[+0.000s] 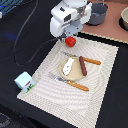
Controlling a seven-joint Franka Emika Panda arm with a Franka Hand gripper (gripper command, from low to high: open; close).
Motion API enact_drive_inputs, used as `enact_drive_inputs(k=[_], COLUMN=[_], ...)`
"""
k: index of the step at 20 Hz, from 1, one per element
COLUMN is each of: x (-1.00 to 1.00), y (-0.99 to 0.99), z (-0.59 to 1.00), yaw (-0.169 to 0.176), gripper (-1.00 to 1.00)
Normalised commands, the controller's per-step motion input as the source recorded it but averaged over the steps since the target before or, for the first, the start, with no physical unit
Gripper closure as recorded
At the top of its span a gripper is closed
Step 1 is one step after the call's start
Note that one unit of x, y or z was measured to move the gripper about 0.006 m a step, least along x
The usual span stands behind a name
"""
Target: Interact with the objects in diverse but meaningful ways.
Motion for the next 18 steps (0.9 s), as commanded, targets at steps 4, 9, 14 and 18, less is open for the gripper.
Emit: enact_drive_inputs(k=[4,9,14,18], x=[0.00,0.04,-0.01,-0.02], y=[0.12,0.10,0.05,0.05], z=[-0.04,-0.02,-0.18,-0.28], yaw=[0.000,0.000,0.000,0.000], gripper=[-1.00,-1.00,-1.00,-1.00])
